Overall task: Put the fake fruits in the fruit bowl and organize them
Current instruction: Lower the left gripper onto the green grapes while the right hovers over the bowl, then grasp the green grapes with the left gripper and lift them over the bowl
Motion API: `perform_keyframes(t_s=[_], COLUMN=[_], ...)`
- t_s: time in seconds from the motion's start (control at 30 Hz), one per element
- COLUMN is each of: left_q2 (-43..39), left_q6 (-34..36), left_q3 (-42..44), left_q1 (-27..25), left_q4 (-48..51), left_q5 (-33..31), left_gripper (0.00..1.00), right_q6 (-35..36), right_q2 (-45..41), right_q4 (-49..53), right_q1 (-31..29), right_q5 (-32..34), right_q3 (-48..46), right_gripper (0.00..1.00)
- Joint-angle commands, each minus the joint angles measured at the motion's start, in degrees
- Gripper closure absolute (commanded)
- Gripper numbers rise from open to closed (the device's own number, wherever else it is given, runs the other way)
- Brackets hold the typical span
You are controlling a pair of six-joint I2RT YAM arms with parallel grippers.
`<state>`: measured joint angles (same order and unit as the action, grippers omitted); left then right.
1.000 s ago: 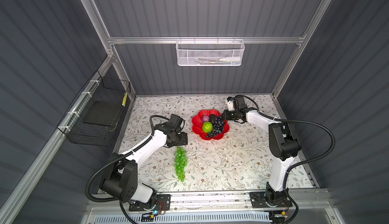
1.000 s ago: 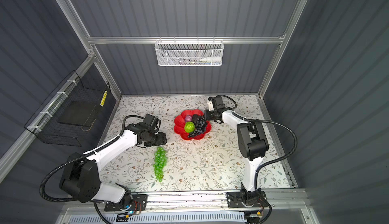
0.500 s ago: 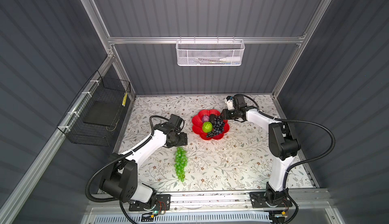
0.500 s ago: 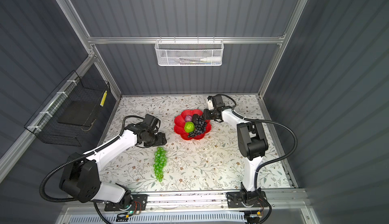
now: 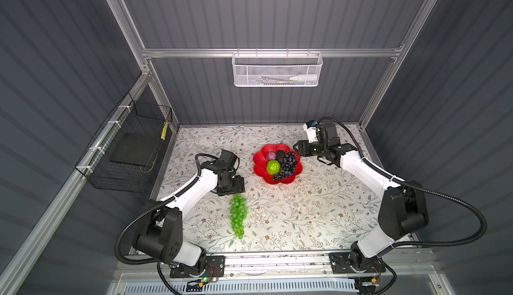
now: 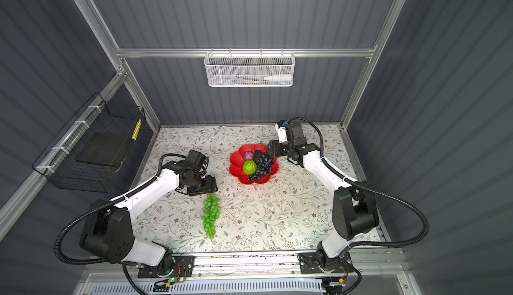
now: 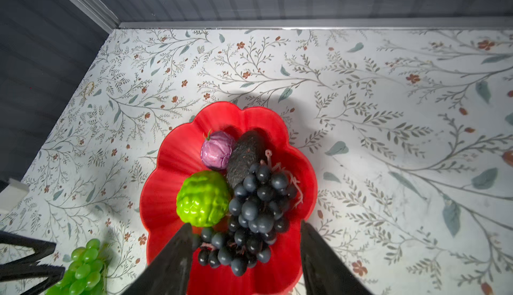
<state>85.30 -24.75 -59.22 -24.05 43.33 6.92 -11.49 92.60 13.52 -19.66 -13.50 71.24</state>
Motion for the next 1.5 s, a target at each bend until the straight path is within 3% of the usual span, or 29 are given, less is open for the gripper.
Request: perform_keyframes(t_s=[0.0, 0.4, 0.47, 0.57, 0.93, 1.47], left_q2=[3.7, 10.5, 10.6, 10.3, 7.5, 1.1], left_q6=[2.8, 4.6, 4.8, 5.0, 6.8, 9.2], left_q3=[-2.0, -2.0, -2.0, -2.0, -2.3, -2.3], left_q1=[0.1, 0.1, 0.1, 0.1, 0.1, 0.1], left_q4=[-0.1, -2.2, -2.4, -2.4, -1.8, 0.8], left_q5=[2.7, 4.9, 5.2, 5.1, 6.6, 7.8], left_gripper=[0.30, 0.50, 0.56, 0.72, 0.96, 1.00], right_q6=[-0.9, -2.0, -2.2, -2.4, -2.1, -2.5], right_q2=[-2.4, -6.8, -6.3, -5.8, -5.4, -5.1], right_q4=[0.5, -0.7, -1.0, -1.5, -1.6, -2.4], right_q1=[-1.5, -3.5, -3.5, -3.8, -4.3, -5.0], right_q5=[0.4, 1.0, 0.7, 0.5, 0.7, 0.8], right_q3=[-3.1, -9.6, -9.5, -9.3, -8.9, -9.1], right_gripper=[0.38, 0.39, 0.39, 0.39, 0.40, 0.40])
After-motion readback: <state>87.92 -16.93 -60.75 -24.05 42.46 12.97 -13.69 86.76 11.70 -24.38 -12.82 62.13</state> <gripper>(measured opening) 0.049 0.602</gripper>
